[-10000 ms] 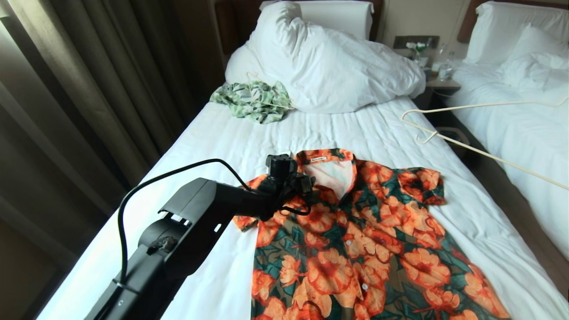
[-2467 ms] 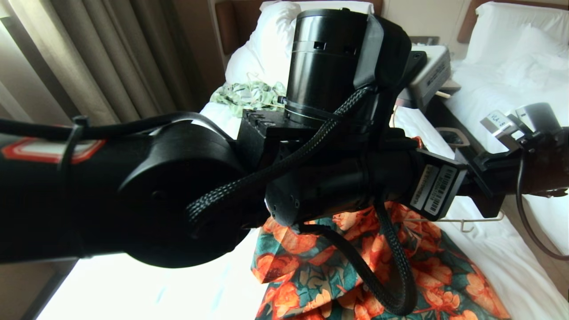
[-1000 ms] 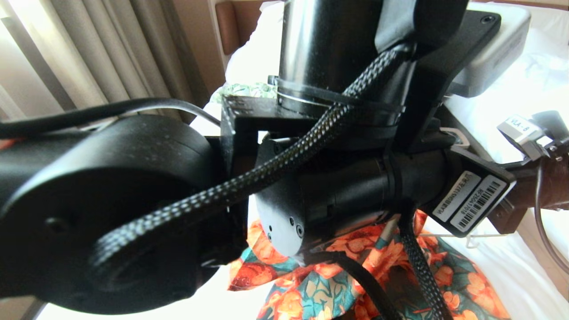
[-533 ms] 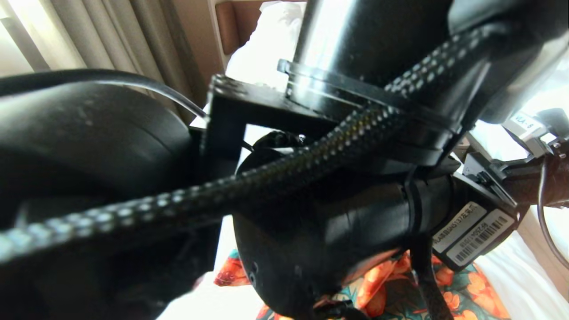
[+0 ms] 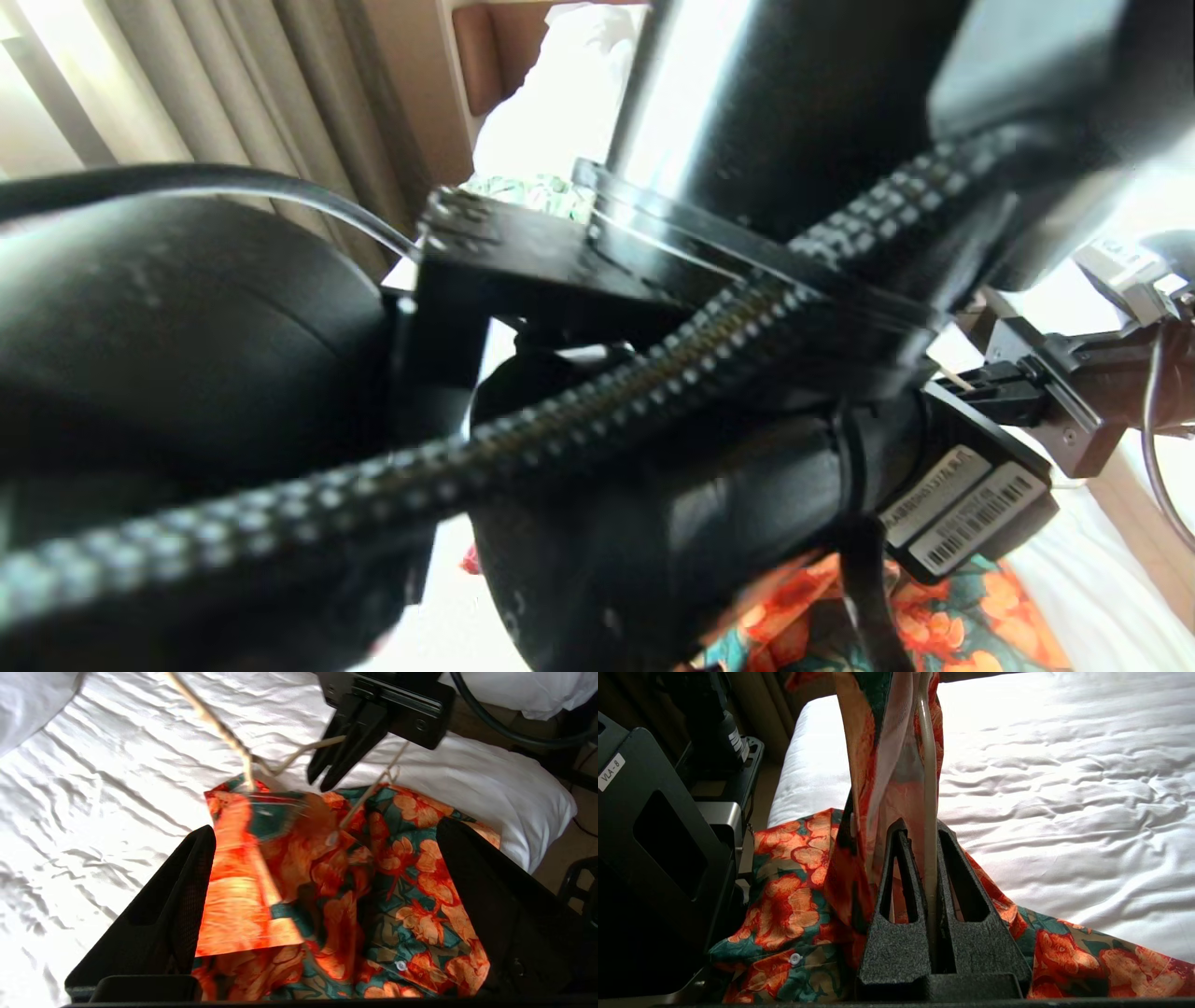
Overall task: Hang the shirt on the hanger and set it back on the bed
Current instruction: Hook one side of the shirt onto the hanger
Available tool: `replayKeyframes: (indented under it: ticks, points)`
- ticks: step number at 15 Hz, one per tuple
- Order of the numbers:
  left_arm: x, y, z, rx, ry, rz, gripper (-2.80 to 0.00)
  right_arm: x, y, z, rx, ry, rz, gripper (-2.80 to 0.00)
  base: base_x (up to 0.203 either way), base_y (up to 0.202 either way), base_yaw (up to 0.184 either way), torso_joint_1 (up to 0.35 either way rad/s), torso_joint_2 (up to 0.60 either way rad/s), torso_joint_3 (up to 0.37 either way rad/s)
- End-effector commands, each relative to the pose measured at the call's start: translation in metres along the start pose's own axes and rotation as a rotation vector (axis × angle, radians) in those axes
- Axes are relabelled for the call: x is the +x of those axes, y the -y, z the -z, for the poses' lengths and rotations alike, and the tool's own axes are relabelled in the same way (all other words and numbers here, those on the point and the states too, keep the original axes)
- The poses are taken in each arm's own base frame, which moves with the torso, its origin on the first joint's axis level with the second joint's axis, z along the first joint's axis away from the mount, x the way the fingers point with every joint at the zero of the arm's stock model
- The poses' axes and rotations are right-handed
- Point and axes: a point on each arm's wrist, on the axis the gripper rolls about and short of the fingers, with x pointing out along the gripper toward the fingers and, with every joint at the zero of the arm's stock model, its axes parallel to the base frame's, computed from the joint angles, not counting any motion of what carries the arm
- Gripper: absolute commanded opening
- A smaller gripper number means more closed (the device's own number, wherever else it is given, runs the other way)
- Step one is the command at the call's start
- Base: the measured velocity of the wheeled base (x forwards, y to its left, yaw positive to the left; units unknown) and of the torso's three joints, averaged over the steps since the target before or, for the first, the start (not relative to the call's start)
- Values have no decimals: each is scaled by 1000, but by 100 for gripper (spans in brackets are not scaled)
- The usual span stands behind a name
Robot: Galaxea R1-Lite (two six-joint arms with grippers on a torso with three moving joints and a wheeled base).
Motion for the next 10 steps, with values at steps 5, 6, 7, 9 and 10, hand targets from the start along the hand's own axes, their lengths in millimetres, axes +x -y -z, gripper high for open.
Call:
replayKeyframes:
  ticks: [5, 6, 7, 9, 10]
  points:
    - [-44, -31, -7, -38, 62, -53, 0, -2, 4, 4, 6, 4, 4, -280, 0, 0, 0, 0, 0, 0]
    - [-44, -32, 2, -33, 37, -56, 0, -2, 4, 4, 3, 4, 5, -280, 0, 0, 0, 0, 0, 0]
    - [-45, -33, 13, -28, 5, -57, -280, -2, 5, 3, 1, 4, 7, -280, 0, 0, 0, 0, 0, 0]
    - [-49, -35, 39, -20, -63, -60, -280, -5, 7, 2, -3, 3, 17, -280, 0, 0, 0, 0, 0, 0]
    - [-49, -37, 49, -37, -81, -65, -280, -6, 8, 3, -4, 3, 21, -280, 0, 0, 0, 0, 0, 0]
